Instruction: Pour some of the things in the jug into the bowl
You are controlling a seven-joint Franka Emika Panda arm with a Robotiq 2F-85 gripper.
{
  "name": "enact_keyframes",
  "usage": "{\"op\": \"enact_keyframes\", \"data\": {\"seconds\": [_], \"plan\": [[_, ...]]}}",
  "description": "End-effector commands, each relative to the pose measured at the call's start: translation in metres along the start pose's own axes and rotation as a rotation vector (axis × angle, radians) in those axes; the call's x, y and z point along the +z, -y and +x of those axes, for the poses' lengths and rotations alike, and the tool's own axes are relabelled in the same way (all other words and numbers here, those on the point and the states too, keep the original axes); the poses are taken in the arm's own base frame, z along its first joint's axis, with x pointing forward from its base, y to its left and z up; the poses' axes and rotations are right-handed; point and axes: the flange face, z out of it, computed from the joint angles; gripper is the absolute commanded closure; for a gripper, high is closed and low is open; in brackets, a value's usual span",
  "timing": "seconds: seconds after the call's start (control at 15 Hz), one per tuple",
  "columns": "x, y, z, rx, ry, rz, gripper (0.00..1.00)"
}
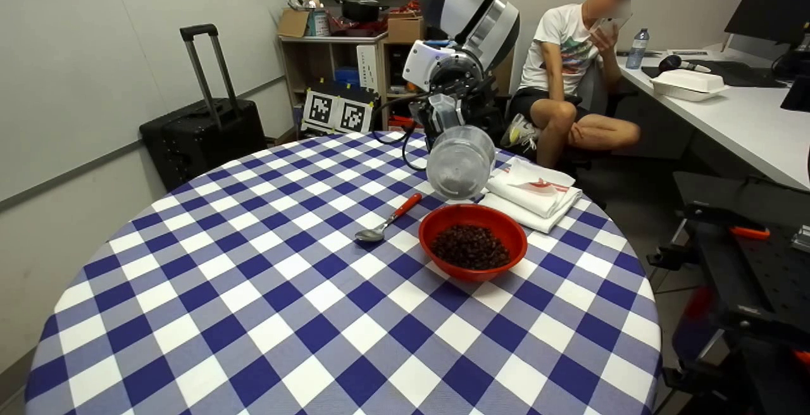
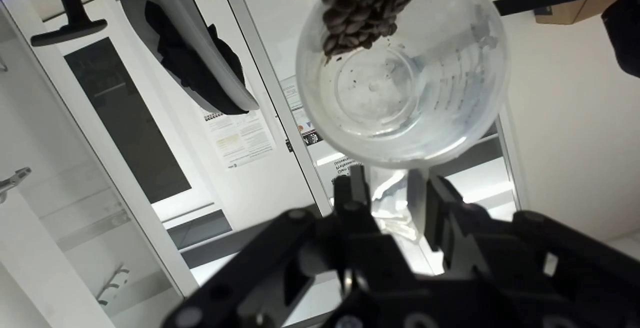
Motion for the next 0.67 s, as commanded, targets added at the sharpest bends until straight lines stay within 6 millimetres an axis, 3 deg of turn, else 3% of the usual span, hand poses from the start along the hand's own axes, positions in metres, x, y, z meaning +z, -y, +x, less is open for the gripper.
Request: {"op": "enact_keyframes", "data": {"seconds": [0.0,0.6], "plan": [[0.003,-0.001,0.015,-0.007,0.089,-0.012,0.93],[0.019,-0.017,0.046,0.024,0.415,-0.108,0.93]]}}
